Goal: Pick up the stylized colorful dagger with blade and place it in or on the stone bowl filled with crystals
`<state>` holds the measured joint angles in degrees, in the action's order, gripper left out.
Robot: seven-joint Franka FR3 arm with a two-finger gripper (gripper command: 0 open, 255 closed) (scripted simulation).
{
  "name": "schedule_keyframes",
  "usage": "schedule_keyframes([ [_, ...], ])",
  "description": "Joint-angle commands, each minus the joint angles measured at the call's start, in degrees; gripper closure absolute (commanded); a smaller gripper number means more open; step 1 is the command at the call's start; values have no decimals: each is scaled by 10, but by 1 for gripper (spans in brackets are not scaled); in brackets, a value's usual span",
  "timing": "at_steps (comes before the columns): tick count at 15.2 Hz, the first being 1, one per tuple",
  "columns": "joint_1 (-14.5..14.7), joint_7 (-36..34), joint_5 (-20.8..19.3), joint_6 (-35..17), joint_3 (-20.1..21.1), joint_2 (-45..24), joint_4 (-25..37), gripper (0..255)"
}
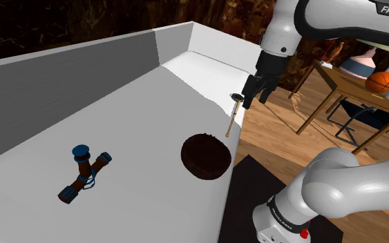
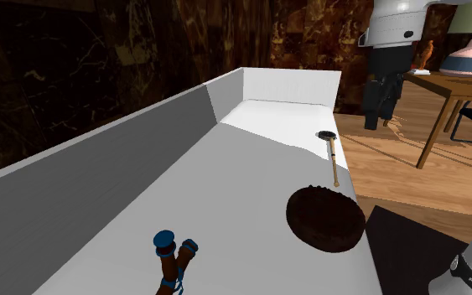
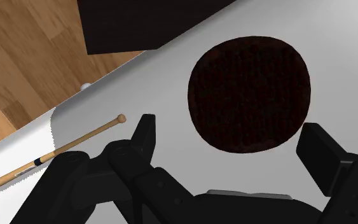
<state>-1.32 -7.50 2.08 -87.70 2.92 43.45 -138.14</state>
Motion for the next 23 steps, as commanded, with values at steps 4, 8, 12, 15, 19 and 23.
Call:
schedule_keyframes([
  [4,14,-36,26,-33,34,-25,0,0],
  [8,29,-83,54,-77,80,-68,9,0],
  [12,41,-129,72,-122,125,-121,30,0],
  [15,48,-165,78,-154,158,-167,52,0],
  [19,54,-216,74,-193,201,-234,92,0],
  [23,58,-272,52,-226,241,-310,142,0],
])
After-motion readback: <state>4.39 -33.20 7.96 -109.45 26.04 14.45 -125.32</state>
